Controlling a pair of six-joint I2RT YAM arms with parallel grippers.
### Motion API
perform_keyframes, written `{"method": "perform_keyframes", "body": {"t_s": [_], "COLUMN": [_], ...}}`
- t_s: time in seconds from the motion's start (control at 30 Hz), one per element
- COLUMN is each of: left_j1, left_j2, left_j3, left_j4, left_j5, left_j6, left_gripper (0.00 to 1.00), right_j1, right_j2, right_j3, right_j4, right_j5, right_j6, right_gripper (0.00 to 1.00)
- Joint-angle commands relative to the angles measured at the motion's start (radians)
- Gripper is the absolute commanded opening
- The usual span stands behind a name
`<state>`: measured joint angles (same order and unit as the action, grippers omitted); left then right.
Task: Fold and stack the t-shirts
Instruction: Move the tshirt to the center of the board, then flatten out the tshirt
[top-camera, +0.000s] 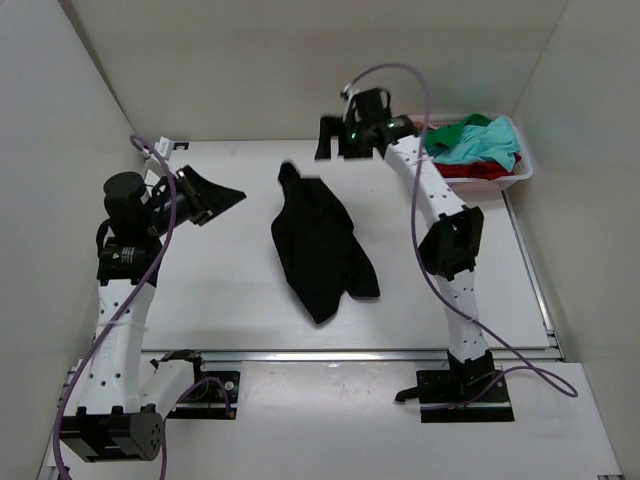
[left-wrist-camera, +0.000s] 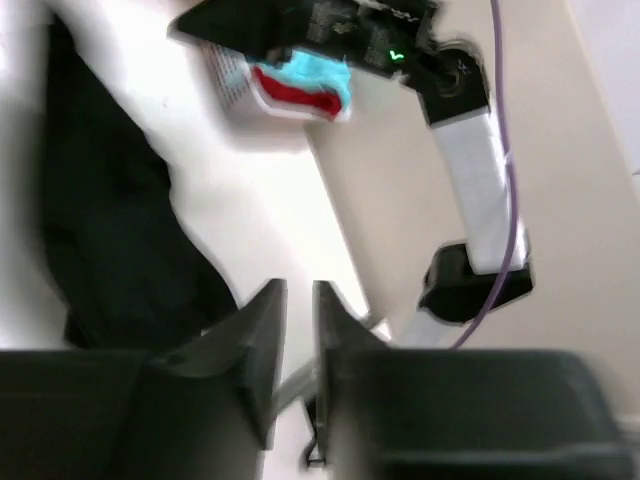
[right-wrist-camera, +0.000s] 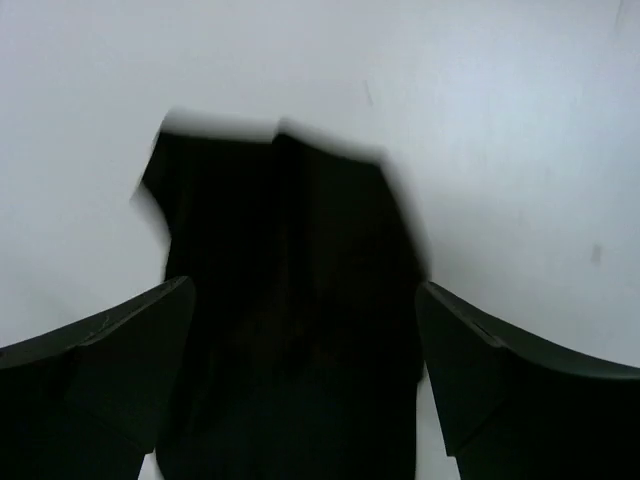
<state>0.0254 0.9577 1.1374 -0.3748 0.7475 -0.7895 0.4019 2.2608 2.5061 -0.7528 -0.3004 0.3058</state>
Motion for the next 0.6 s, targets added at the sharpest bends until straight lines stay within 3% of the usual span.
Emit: {"method": "perform_keyframes", "body": {"t_s": [0.0,0.03,0.13,0.2,0.27,0.33,0.37,0.47,0.57], "left_j1": [-0.004,-0.013,-0.045,-0.08,-0.117,-0.156,-0.174,-0.222,-0.268], "left_j2": [0.032,0.027,0.039,0.07,0.108,0.154,0.176,0.214,0.275], "left_j3": [-0.086,-0.122,-0.183,-0.208,-0.212,-0.235,-0.261,-0.312,-0.341], "left_j4": [-0.067,-0.064,-0.087,-0.104,-0.145,-0.161,-0.173,-0.161,-0.148], "left_j5": [0.064,0.053,-0.012,-0.086,-0.163,-0.235,-0.273,-0.335,-0.401], "left_j6": [-0.031,-0.046,-0.045,-0.034,-0.007,0.022,0.029,0.018,0.024], "left_gripper": [0.25,0.17,0.22,0.22,0.23,0.32,0.42,0.45,0.58], "right_j1": [0.048,0.032,0.012,-0.008,-0.024,-0.037,-0.043,-0.049,-0.037], "right_j2": [-0.101,-0.131,-0.225,-0.324,-0.406,-0.495,-0.544,-0.631,-0.691], "right_j3": [-0.034,-0.065,-0.246,-0.43,-0.582,-0.792,-0.843,-1.055,-1.18], "right_j4": [-0.263,-0.238,-0.205,-0.165,-0.103,-0.05,-0.03,0.006,0.033], "right_j5": [0.178,0.193,0.228,0.227,0.204,0.175,0.156,0.124,0.112], "right_j6": [-0.117,-0.12,-0.137,-0.146,-0.148,-0.151,-0.148,-0.146,-0.139], "right_gripper": [0.91,0.92,0.84,0.61,0.53,0.52,0.51,0.52,0.53]}}
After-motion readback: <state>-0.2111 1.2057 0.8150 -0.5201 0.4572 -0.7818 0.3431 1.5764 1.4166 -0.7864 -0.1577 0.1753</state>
